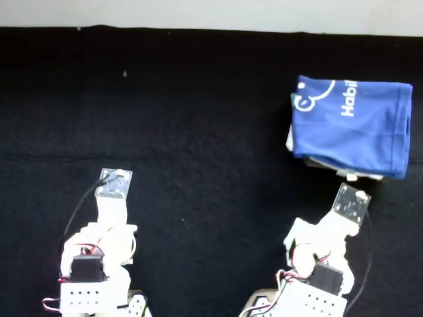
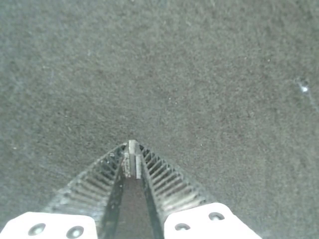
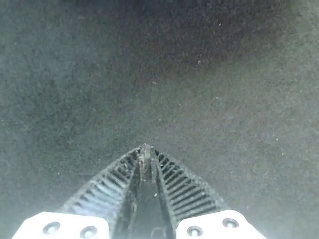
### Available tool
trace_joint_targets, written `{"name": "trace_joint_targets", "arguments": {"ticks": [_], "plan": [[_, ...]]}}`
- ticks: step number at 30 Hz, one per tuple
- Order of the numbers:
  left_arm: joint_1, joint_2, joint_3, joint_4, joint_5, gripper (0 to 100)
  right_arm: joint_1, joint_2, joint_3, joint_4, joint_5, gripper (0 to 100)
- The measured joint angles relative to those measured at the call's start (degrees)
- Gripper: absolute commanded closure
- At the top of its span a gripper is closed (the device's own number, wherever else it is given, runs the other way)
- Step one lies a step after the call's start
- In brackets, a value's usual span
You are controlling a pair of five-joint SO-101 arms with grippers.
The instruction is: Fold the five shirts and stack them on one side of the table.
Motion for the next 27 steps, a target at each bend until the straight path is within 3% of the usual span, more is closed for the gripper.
{"name": "trace_joint_targets", "arguments": {"ticks": [6,15,27], "plan": [[0.0,0.0,0.0,0.0,0.0,99,0.5,-1.2,0.0,0.0,0.0,99.1],[0.0,0.0,0.0,0.0,0.0,99,13.5,-1.2,0.0,0.0,0.0,99.1],[0.0,0.0,0.0,0.0,0.0,99,14.2,-1.2,0.0,0.0,0.0,99.1]]}}
